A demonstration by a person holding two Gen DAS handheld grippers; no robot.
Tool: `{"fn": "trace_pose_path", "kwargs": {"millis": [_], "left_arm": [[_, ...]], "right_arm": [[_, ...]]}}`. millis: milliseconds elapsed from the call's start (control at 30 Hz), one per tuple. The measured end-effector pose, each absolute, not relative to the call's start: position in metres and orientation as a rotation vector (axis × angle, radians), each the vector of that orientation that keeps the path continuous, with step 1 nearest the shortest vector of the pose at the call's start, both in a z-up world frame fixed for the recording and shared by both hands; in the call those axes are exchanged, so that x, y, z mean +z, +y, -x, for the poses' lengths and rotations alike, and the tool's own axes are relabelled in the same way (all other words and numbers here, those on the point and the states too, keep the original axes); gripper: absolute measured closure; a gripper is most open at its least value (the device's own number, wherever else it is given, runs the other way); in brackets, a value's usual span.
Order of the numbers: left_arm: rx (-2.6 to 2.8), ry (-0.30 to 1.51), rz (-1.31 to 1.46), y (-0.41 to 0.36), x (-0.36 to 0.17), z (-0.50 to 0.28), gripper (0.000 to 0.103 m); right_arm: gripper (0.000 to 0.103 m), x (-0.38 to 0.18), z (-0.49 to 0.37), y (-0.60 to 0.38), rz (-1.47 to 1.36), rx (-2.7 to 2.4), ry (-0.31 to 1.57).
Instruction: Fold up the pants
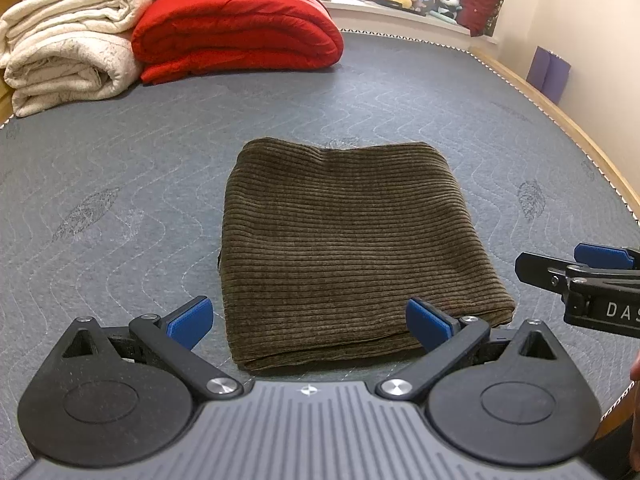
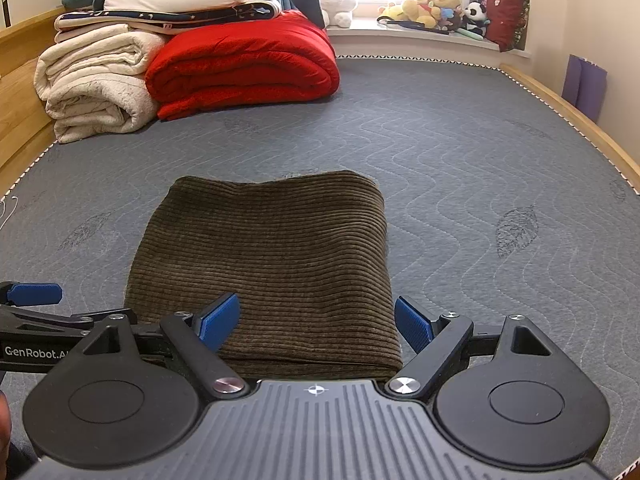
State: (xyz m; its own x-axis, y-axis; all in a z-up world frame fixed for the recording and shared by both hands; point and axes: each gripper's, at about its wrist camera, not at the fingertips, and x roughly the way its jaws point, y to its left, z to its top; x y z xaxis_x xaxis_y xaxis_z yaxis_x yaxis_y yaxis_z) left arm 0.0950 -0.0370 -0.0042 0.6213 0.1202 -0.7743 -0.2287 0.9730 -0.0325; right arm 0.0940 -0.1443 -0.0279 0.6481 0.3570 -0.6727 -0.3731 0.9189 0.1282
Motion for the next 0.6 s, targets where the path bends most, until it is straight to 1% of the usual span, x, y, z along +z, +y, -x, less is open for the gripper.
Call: {"fn": "trace_pose_path", "kwargs": {"millis": [600], "left_arm": [[0.191,0.854,0.100,-0.0419,-0.0028,-0.0926,0.000]], "right_arm": [[0.017,-0.0291,-0.0954,-0.1493,0.027,0.431,0.764]]}}
